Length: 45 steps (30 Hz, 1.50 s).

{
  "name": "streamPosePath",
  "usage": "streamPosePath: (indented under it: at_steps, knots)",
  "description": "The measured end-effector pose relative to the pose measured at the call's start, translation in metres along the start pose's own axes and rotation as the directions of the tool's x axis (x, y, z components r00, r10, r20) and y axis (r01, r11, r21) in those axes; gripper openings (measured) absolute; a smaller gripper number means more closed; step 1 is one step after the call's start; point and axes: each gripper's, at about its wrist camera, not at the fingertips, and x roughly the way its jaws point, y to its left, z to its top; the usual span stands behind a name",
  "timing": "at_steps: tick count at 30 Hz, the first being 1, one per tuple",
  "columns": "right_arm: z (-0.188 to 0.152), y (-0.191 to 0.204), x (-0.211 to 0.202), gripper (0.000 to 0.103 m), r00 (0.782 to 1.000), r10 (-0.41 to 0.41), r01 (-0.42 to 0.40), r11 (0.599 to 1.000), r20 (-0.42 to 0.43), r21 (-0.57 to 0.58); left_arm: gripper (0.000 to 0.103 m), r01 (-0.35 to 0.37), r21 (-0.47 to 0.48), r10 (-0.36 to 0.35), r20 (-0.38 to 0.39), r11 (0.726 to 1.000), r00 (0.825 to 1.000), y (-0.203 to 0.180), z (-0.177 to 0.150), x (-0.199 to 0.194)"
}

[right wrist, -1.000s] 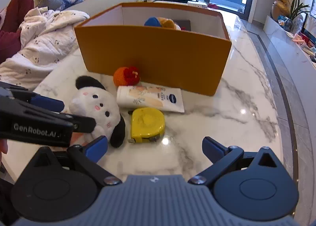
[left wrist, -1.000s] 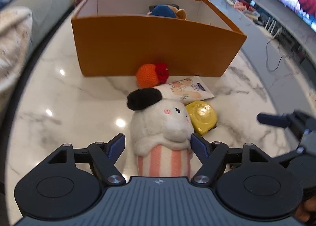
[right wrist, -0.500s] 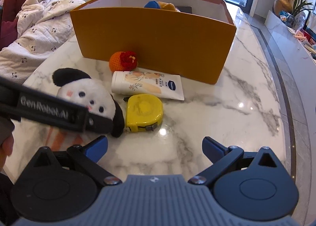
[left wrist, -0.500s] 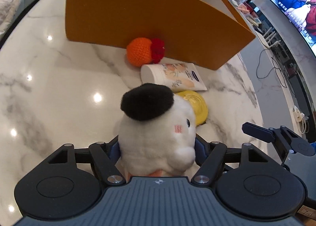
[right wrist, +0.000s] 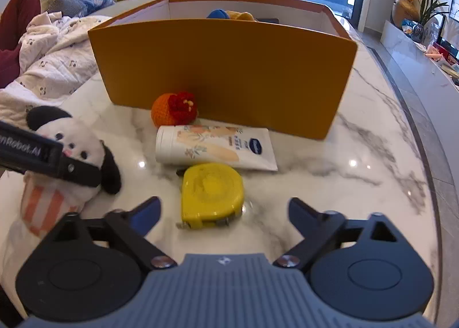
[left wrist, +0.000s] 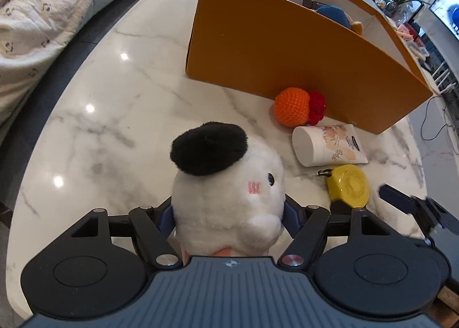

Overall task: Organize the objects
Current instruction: 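Close the left tool on the white dog plush while the right tool grasps the yellow tape measure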

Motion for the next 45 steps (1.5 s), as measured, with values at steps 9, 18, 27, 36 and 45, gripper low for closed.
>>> streamPosePath:
  at_steps: [9, 18, 27, 36, 45]
  knots:
    - [-0.001, 0.001, 0.012, 0.071, 0.998, 0.015, -0.014, 1.0, 0.053, -0.014, 0.086, -0.053, 0.059, 0.051, 0.022, 0.997, 0.998, -0.013, -0.015, 0.0]
    - [0.0, 0.011, 0.013, 0.053, 0.998, -0.006, 0.01, 0.998, 0.056, -0.066, 0.087, -0.119, 0.167, 0.115, 0.037, 0.979, 0.993, -0.031, -0.029, 0.004]
    - [-0.002, 0.01, 0.01, 0.052, 0.999, -0.025, 0.026, 0.999, 0.042, -0.035, 0.076, -0.112, 0.177, 0.106, 0.047, 0.978, 0.993, -0.03, -0.028, 0.001]
    - [-0.002, 0.005, 0.007, 0.052, 0.999, -0.042, 0.042, 0.999, 0.023, -0.001, 0.075, -0.138, 0.213, 0.118, 0.101, 0.967, 0.988, -0.036, -0.027, -0.006]
    - [0.002, 0.007, 0.0, 0.052, 0.998, -0.05, 0.049, 0.999, 0.024, 0.015, 0.075, -0.138, 0.205, 0.116, 0.115, 0.969, 0.987, -0.034, -0.024, -0.01]
